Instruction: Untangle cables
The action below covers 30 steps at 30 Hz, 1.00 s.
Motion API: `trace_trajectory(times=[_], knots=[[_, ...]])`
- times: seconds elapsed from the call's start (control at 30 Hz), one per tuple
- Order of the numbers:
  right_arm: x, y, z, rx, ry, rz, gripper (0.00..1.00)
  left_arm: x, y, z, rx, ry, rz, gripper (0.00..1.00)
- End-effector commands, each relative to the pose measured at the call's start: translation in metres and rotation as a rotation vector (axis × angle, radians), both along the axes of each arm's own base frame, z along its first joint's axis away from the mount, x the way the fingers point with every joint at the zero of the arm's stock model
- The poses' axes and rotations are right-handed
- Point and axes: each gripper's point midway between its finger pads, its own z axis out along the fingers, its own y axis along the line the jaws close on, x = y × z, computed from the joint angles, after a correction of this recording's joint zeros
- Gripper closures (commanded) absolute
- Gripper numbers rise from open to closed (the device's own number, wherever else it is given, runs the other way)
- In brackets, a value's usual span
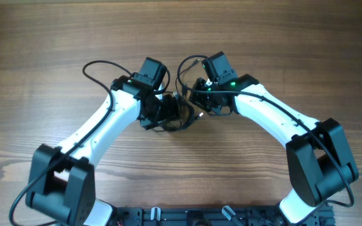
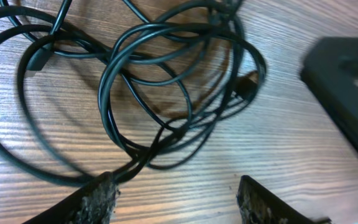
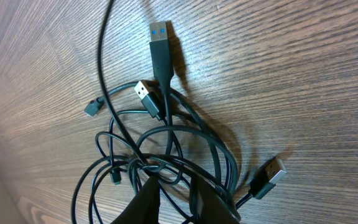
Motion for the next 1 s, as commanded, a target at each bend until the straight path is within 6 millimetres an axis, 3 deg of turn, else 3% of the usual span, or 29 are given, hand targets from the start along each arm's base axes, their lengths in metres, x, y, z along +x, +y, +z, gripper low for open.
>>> trace_trajectory(times=[0.0, 0.13, 0.23, 0.37, 0.4, 0.57, 0.7, 0.8, 0.97], knots=[[0.001, -0.002, -0.011, -0.027, 0.016, -0.013, 0.8, -0.005, 0.003, -0.023, 0.043, 0.069, 0.024, 0.27], [0.001, -0.003, -0.011, -0.029, 0.013, -0.008, 0.76, -0.015, 0.011, -0.034, 0.091, 0.123, 0.025, 0.21], [0.005, -0.007, -0.012, -0.061, -0.019, 0.004, 0.72, -0.015, 0.034, -0.039, 0.227, 0.104, 0.034, 0.24], [0.008, -0.005, -0.01, -0.072, -0.068, 0.071, 0.68, -0.009, 0.049, -0.041, 0.307, 0.067, 0.039, 0.6], [0.008, -0.005, -0.01, -0.077, -0.077, 0.09, 0.68, -0.007, 0.048, -0.04, 0.303, 0.059, 0.032, 0.61], [0.004, -0.007, -0.012, -0.096, -0.084, 0.133, 0.62, -0.001, 0.032, -0.03, 0.223, 0.008, -0.156, 0.48], [0.007, -0.023, -0.015, -0.11, -0.054, 0.099, 0.62, 0.022, 0.02, 0.014, 0.174, -0.143, -0.188, 0.39], [0.01, -0.045, -0.019, -0.126, -0.024, 0.075, 0.6, 0.031, 0.016, 0.036, 0.152, -0.237, -0.231, 0.26], [0.018, -0.087, -0.023, -0.151, 0.014, 0.023, 0.57, 0.006, 0.006, 0.014, 0.18, -0.174, -0.393, 0.45]])
